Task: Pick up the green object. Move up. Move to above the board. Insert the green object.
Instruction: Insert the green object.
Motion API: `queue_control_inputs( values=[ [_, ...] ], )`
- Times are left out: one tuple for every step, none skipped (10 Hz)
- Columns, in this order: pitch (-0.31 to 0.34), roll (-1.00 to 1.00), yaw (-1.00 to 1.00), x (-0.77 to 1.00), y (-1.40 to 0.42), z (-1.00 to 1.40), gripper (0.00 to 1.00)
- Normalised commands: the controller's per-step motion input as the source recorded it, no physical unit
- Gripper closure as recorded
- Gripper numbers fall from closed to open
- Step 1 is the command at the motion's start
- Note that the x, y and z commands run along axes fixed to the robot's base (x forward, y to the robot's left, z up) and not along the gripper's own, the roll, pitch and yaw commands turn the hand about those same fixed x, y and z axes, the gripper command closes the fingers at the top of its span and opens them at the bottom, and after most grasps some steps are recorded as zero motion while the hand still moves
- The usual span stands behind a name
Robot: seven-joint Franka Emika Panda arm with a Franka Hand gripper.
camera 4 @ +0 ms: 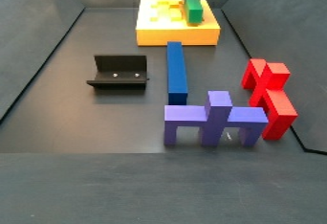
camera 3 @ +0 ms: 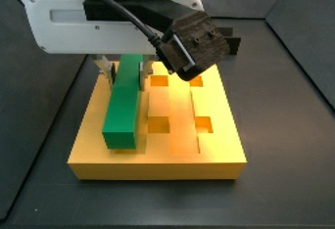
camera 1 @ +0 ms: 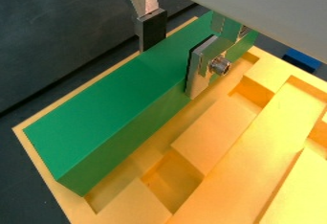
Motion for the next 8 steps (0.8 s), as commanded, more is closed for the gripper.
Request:
queue_control_inputs(
  values=[
    [-0.019,0.04,0.0,0.25,0.0,-0.37,1.0],
    [-0.031,0.07,0.0,0.11,0.0,-0.39,1.0],
    [-0.034,0.06,0.0,0.0,0.0,-0.34,1.0],
    [-0.054,0.05,0.0,0.0,0.0,-0.35,1.0],
    [-0.057,0.05,0.0,-0.07,0.0,-0.36,1.0],
    [-0.057,0.0,0.0,-0.03,0.0,-0.3,1.0],
    [0.0,0.03,0.0,0.0,0.0,0.0,1.0],
    [0.0,0.0,0.0,0.0,0.0,0.0,1.0]
  ],
)
